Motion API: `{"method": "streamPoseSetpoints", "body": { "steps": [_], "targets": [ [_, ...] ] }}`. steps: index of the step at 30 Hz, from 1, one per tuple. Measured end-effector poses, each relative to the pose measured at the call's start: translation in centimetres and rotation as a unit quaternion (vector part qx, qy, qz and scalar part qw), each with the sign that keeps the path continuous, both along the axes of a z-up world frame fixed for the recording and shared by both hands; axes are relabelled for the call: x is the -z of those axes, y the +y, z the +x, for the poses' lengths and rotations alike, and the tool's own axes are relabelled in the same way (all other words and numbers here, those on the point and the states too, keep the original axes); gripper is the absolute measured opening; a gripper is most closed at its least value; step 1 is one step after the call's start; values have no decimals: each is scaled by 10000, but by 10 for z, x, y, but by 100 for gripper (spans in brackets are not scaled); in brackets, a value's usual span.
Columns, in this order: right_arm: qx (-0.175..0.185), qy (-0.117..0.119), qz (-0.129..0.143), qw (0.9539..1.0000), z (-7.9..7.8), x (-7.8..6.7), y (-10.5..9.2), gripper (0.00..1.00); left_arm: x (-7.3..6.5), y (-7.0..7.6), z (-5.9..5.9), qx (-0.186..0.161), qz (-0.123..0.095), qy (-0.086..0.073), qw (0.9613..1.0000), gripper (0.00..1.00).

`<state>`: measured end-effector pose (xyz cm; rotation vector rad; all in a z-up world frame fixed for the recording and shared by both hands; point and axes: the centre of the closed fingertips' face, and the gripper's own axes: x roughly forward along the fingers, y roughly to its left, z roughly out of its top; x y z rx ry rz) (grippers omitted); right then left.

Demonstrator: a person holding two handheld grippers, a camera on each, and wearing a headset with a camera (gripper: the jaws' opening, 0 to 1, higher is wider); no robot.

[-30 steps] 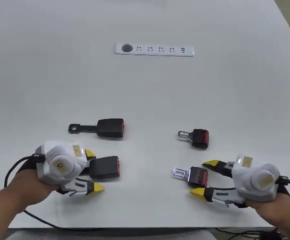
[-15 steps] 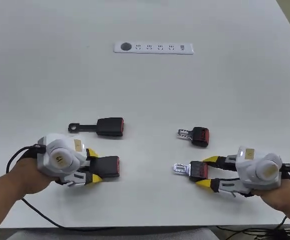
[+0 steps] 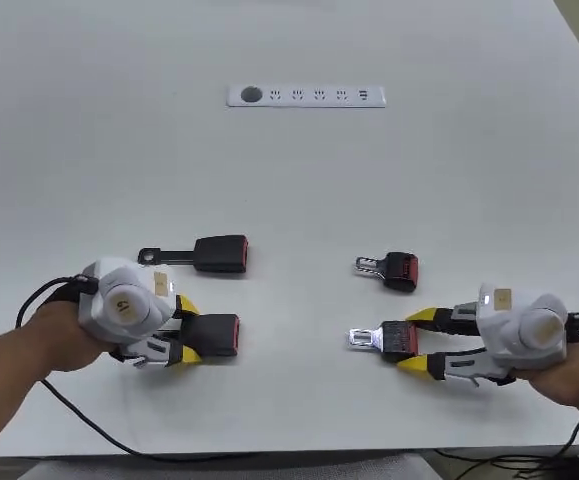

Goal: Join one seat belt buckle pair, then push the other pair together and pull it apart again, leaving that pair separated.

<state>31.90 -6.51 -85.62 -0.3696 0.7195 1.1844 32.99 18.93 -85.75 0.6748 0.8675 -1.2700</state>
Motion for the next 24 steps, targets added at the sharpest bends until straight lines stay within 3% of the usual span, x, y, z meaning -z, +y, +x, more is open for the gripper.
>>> {"method": "streamPoseSetpoints", "body": {
  "steps": [5,12,24],
  "targets": [
    [-1,31,41,10000,0,-1,4,35,1,1,1,-83,40,101,9999,35],
    [26,46,156,9999,0,-2,14,35,0,1,1,-119,85,103,9998,35],
    [-6,41,395,9992,2,-1,47,35,1,1,1,-225,42,105,9997,35]
  ]
}}
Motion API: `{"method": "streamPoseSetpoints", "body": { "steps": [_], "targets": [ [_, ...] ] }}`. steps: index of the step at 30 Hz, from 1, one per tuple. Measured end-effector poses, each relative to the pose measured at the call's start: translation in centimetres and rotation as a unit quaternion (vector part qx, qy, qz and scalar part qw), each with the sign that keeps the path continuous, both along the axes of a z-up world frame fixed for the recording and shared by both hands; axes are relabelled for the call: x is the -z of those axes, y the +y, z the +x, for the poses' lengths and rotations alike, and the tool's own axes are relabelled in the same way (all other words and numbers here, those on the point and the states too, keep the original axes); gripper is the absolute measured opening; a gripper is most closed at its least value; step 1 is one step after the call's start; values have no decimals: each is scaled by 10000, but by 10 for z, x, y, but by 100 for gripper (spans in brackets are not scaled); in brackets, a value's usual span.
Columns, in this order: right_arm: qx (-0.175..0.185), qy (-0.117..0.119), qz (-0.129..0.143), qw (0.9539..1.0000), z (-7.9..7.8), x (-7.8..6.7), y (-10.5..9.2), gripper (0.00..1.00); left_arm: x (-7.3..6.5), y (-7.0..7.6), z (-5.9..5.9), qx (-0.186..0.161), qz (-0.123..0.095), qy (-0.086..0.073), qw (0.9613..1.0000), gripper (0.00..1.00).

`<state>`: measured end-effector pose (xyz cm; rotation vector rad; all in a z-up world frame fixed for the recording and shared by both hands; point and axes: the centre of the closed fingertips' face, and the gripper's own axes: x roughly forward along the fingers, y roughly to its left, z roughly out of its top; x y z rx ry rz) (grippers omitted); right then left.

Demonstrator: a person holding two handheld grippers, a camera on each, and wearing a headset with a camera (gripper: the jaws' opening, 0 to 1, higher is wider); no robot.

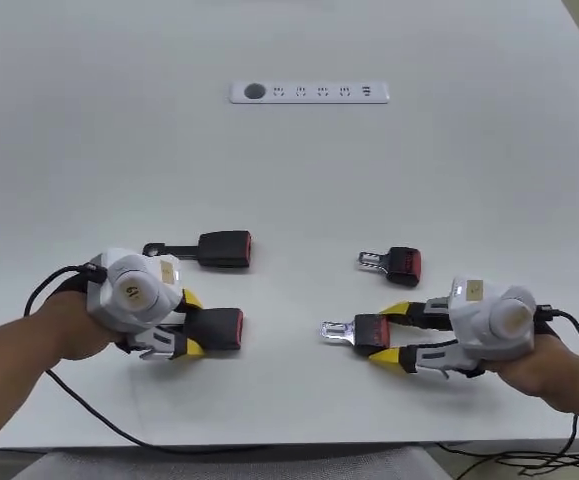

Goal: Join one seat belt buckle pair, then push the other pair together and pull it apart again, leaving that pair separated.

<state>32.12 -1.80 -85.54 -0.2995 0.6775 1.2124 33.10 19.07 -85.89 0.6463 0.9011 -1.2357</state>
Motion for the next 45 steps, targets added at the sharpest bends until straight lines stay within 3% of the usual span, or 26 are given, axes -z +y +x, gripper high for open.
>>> {"method": "streamPoseSetpoints", "body": {
  "steps": [14,34,35,36,45],
  "targets": [
    [-102,-43,185,9998,1,0,44,35,-1,1,-1,26,49,49,10000,35],
    [-376,-61,26,9993,5,1,122,35,1,0,-1,105,184,11,9998,35],
    [-442,-197,-136,9987,7,3,119,35,1,0,-1,113,195,3,9997,35],
    [-480,-208,-126,9985,7,2,120,35,1,0,-1,117,190,10,9998,35],
    [-384,-59,-74,9992,8,1,122,34,1,-2,-2,298,329,-71,9990,35]
  ]
}}
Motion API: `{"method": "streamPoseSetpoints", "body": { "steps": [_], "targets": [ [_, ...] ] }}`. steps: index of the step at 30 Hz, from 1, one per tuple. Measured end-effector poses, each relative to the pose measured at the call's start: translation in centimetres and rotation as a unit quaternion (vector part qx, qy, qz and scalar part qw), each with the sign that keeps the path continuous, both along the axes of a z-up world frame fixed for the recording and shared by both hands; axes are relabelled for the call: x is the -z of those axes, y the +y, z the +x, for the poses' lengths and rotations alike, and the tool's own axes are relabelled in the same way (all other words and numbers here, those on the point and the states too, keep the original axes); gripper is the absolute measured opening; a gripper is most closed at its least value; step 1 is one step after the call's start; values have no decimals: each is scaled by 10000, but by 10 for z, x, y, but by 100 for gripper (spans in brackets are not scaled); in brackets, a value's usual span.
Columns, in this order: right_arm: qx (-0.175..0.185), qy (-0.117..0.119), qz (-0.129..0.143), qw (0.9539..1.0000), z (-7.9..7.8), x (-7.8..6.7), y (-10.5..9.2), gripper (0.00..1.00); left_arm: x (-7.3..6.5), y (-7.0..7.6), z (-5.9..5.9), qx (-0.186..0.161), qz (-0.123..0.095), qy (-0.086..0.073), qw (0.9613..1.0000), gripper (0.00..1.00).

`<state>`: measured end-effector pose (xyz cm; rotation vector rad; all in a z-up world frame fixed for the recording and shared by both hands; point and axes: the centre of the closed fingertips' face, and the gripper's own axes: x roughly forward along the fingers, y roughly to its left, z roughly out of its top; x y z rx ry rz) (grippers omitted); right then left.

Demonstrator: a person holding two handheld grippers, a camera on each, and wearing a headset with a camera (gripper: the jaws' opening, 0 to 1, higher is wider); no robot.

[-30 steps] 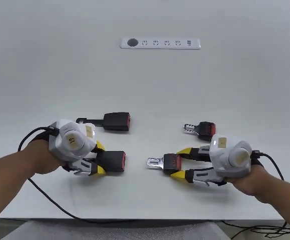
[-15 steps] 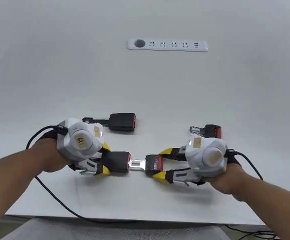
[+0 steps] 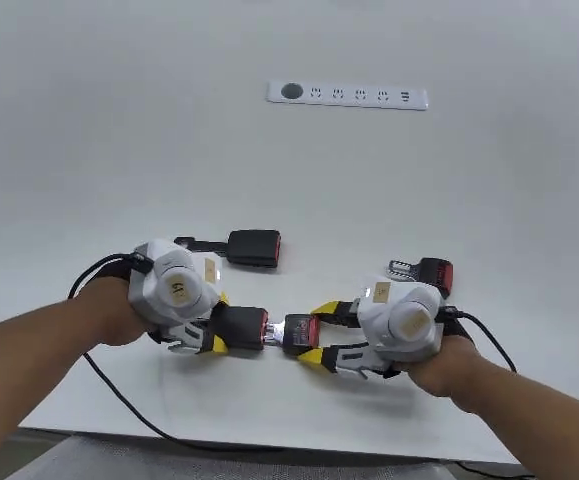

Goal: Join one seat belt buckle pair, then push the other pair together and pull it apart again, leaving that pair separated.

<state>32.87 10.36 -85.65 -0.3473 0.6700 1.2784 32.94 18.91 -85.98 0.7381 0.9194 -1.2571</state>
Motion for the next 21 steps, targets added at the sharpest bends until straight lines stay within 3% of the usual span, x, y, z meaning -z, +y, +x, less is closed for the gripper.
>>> {"method": "streamPoseSetpoints", "body": {
  "steps": [8,9,11,16,21],
  "targets": [
    [133,30,-11,9999,3,0,16,34,0,0,0,164,65,-11,9998,34],
    [199,124,50,9997,3,0,20,34,0,0,-1,197,65,-21,9998,34],
    [129,52,-13,9999,3,1,25,34,-1,0,-1,240,70,-28,9997,34],
    [137,26,-53,9999,4,-1,28,35,0,-1,-2,432,110,-27,9990,34],
    [215,60,-65,9997,4,-2,30,35,-1,0,-2,389,24,-13,9992,34]
  ]
}}
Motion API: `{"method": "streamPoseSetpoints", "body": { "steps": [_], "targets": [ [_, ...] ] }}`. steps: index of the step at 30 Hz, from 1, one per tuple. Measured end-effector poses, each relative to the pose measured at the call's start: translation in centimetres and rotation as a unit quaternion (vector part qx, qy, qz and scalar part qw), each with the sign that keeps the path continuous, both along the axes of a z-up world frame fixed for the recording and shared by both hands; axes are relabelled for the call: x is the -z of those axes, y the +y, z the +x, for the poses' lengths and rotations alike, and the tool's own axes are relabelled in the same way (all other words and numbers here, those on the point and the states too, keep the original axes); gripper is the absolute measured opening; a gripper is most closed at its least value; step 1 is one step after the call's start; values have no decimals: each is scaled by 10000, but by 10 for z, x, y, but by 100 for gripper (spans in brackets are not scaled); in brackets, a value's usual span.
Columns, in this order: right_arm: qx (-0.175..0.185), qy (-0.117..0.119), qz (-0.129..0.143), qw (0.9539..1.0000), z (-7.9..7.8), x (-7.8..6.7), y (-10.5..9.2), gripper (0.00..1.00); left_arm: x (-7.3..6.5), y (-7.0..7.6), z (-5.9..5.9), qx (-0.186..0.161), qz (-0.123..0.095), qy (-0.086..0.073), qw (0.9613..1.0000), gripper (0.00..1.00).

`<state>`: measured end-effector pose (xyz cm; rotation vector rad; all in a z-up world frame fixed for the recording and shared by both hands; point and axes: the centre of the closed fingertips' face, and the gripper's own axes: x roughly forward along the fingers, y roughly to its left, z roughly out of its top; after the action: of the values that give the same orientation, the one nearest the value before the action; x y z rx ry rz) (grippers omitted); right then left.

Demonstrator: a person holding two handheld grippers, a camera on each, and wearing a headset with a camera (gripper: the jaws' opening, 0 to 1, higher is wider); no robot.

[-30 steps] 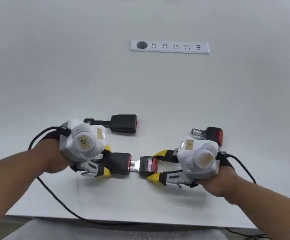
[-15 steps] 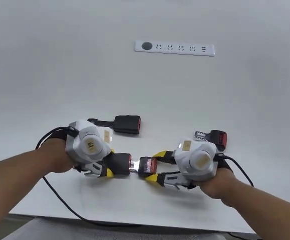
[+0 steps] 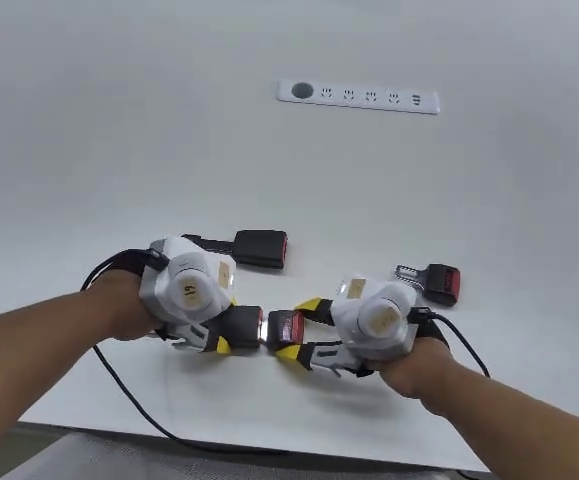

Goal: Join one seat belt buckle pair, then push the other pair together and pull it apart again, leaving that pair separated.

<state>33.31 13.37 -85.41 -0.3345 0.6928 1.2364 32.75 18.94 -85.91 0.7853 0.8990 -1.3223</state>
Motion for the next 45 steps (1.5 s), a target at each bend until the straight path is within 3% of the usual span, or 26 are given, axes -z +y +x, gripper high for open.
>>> {"method": "streamPoseSetpoints", "body": {
  "steps": [14,18,23,45],
  "targets": [
    [-184,-51,-116,9997,-1,0,-2,35,-1,0,0,218,55,14,9997,34],
    [-212,-98,-90,9997,-2,1,-4,35,0,1,0,164,-10,13,9999,34],
    [-526,-278,-296,9978,-4,2,-7,33,0,2,1,289,-82,16,9995,34],
    [-477,-348,-96,9982,-7,3,-9,32,-5,-1,-3,568,-589,81,9966,34]
  ]
}}
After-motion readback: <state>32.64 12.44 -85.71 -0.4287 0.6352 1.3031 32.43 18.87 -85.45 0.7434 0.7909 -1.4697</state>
